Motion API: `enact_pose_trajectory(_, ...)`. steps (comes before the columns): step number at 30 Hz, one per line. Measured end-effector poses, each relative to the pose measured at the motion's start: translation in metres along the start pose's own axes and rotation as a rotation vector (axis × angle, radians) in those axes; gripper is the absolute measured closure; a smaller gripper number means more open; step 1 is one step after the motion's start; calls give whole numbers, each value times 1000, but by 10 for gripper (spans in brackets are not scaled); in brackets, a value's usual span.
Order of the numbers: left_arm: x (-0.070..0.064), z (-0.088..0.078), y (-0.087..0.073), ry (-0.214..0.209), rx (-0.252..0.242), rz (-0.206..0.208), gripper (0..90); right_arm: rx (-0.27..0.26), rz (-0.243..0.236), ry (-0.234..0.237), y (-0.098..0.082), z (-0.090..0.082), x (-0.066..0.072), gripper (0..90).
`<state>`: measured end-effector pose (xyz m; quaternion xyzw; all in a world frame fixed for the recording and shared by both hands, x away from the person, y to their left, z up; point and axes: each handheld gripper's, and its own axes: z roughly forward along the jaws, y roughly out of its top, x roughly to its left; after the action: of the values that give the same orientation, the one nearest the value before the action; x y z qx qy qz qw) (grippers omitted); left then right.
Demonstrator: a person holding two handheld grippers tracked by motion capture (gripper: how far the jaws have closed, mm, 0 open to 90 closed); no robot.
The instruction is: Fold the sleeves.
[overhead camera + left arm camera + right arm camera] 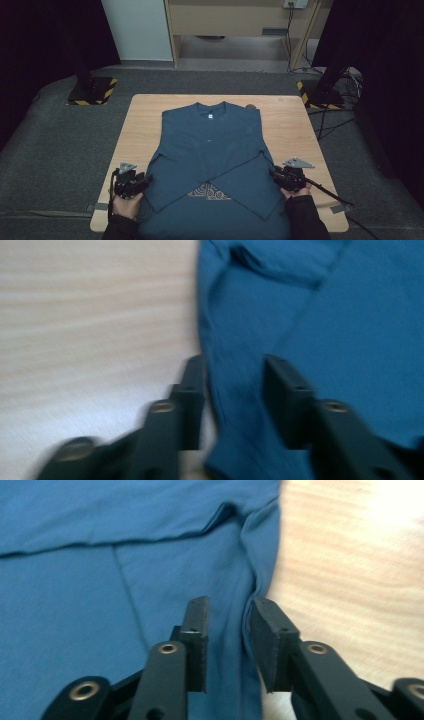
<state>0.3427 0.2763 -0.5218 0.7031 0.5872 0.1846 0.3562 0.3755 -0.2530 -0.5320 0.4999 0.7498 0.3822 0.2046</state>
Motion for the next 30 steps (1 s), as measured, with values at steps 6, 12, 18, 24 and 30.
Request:
enact_pose_trajectory(6, 3, 18, 17, 65, -17, 67, 441, 11, -51, -33, 19, 18, -3, 557)
enact_pose_trajectory(12, 6, 40, 25, 97, -19, 113, 443, 35, -43, -35, 27, 38, -9, 581)
enact_pose_trajectory(18, 4, 41, 23, 76, -44, 131, 621, 15, -25, -18, 27, 41, -7, 740)
enact_pose_trajectory(24, -4, 38, 17, 66, -55, 122, 793, 11, -29, -15, 21, 34, -1, 822)
enact_pose_trajectory(30, -8, 25, 6, 64, -42, 101, 824, 25, -25, -8, 13, 24, 4, 823)
